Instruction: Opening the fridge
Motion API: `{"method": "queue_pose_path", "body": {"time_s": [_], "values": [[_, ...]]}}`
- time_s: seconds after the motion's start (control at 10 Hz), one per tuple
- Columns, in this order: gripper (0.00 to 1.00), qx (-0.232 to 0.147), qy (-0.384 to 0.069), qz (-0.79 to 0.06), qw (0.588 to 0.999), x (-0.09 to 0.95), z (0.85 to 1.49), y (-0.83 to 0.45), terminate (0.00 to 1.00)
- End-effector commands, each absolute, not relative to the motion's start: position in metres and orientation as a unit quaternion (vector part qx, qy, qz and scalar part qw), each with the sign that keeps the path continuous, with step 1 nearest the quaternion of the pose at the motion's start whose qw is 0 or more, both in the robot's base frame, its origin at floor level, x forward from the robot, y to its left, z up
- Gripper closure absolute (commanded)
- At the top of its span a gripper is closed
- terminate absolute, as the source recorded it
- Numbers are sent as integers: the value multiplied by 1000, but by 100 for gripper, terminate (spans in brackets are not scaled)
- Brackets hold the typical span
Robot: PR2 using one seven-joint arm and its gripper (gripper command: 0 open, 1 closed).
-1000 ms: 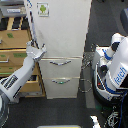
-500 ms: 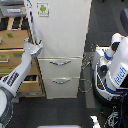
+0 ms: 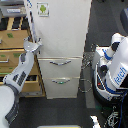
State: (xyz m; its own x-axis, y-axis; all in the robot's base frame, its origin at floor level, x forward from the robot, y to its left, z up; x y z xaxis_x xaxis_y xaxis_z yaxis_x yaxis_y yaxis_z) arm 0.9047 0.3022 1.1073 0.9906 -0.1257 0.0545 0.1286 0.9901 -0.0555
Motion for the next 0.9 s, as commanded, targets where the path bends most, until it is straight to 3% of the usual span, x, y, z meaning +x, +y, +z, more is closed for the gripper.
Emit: {"method": "queue_pose_path", "body": {"time_s": [0.1, 0.9], "values": [[100, -50, -12, -98, 994, 926, 1088, 298, 0], [100, -67, -16, -102, 992, 925, 1086, 294, 0]]}}
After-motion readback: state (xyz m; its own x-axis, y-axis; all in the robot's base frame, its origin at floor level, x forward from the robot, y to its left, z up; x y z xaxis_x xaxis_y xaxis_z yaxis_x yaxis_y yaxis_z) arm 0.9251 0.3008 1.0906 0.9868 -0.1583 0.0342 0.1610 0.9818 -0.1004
